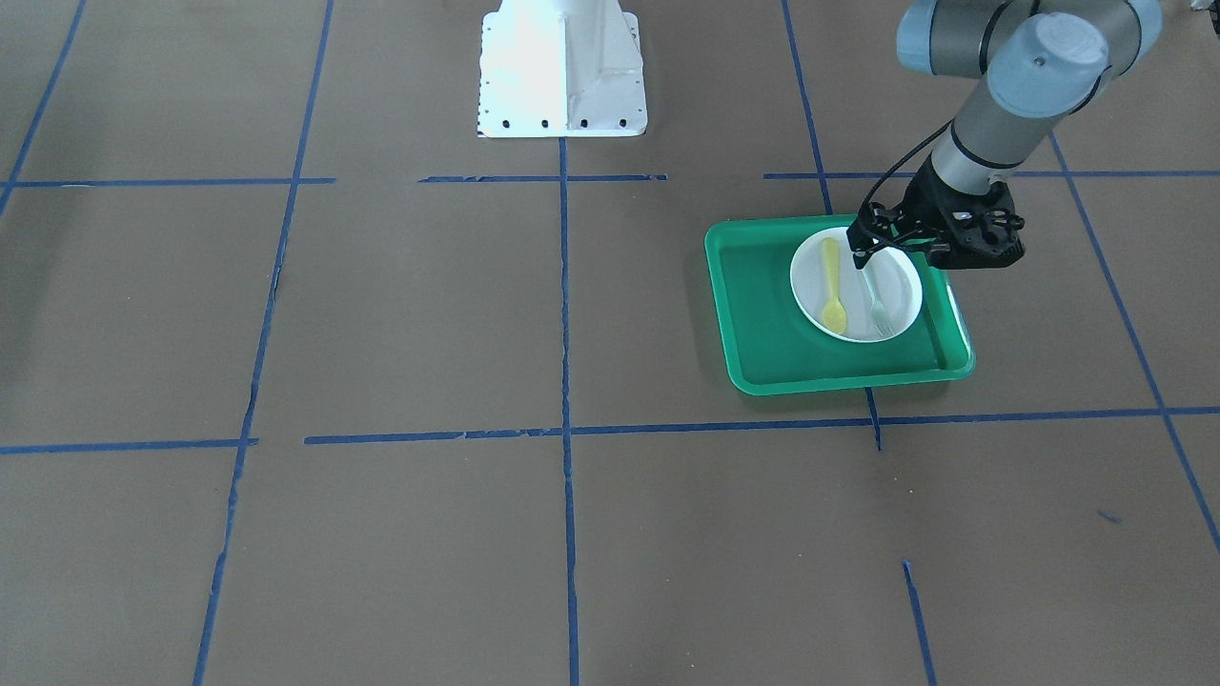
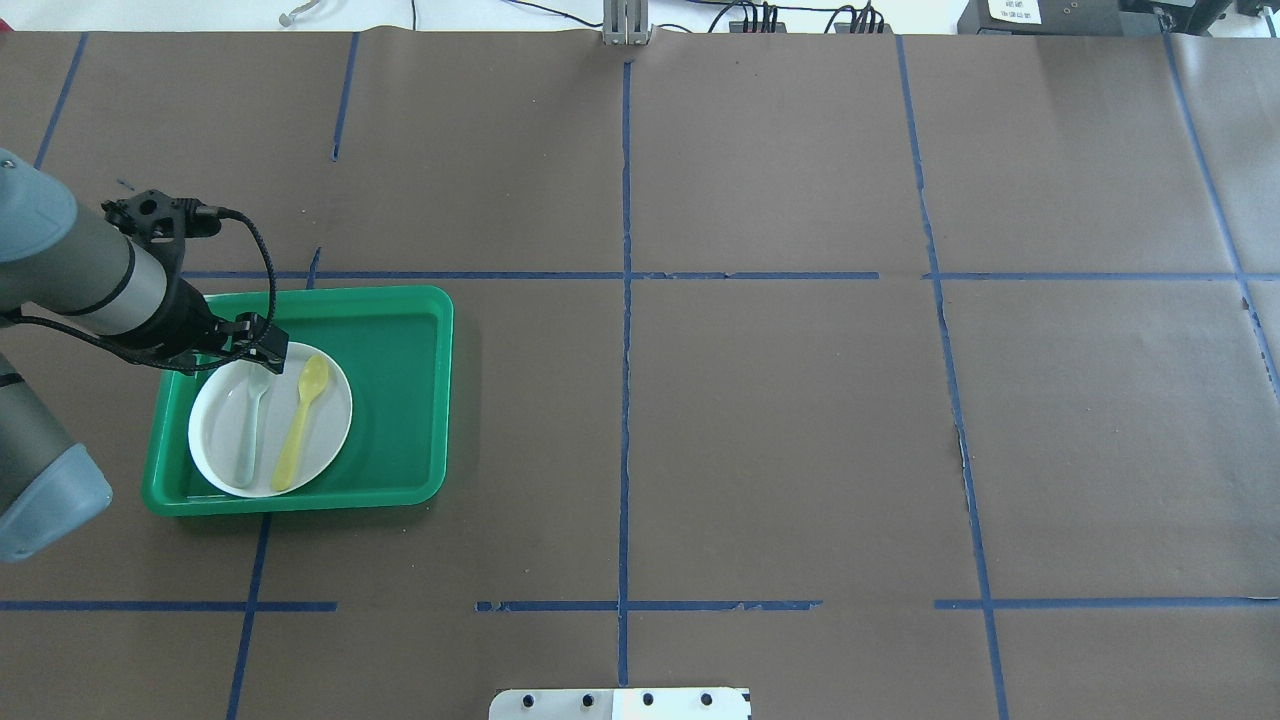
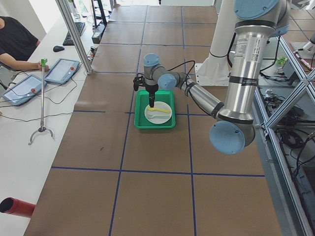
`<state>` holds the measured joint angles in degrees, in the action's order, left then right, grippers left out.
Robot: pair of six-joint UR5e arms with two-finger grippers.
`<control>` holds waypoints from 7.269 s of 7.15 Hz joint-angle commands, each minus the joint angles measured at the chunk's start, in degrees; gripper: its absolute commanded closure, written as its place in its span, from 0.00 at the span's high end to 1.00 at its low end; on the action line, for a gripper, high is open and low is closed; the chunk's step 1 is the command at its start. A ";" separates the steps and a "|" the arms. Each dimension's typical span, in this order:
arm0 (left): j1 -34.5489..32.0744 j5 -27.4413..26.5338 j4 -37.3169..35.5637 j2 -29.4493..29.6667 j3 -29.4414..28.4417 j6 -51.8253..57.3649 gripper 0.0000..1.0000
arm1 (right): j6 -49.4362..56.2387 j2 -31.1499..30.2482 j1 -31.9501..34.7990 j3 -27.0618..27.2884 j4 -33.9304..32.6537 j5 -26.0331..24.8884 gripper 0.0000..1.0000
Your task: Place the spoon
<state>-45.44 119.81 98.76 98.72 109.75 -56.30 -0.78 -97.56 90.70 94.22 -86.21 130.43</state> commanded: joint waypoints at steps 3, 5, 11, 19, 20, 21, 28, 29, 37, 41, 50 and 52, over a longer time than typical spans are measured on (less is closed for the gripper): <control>4.48 -1.95 8.46 0.24 -6.21 -4.78 0.82 | -0.01 0.00 0.00 0.00 0.08 0.00 1.00; 5.09 -1.95 8.64 0.68 -7.52 -4.69 0.78 | -0.01 0.00 0.00 0.00 -0.01 0.00 1.00; 6.50 -1.95 9.87 1.65 -9.29 -4.69 0.63 | -0.01 0.00 0.00 0.00 -0.01 0.00 1.00; 6.50 -1.95 9.96 1.56 -9.29 -4.78 0.21 | -0.01 0.00 0.00 0.00 -0.01 0.00 1.00; 6.50 -1.95 9.96 1.56 -9.12 -4.78 0.15 | -0.01 0.00 0.00 0.00 -0.01 0.00 1.00; 6.41 -1.87 9.96 1.48 -8.94 -4.61 0.05 | -0.01 0.00 0.00 0.00 -0.01 0.00 1.00; 1.05 -1.60 -2.08 2.17 2.14 -1.62 0.00 | -0.01 0.00 0.00 0.00 -0.01 0.00 1.00; 1.40 -1.51 -2.08 3.57 0.92 -2.49 0.00 | -0.01 0.00 0.00 0.00 -0.01 0.00 1.00; 8.51 -1.78 1.50 12.54 -9.97 -11.89 0.00 | 0.08 0.00 0.00 0.00 -0.01 0.00 1.00; 10.10 -1.78 3.98 12.46 -11.31 -13.13 0.00 | -0.01 0.00 0.00 0.00 -0.01 0.00 1.00; 8.27 -1.95 4.43 11.68 -6.86 -12.61 1.00 | -0.01 0.00 0.00 0.00 -0.01 0.00 1.00; 1.44 -1.69 1.01 10.88 1.14 -11.47 1.00 | -0.01 0.00 0.00 0.00 -0.01 0.00 1.00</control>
<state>-39.95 117.96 101.74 110.04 106.43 -68.61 -0.79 -97.56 90.70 94.22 -86.21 130.43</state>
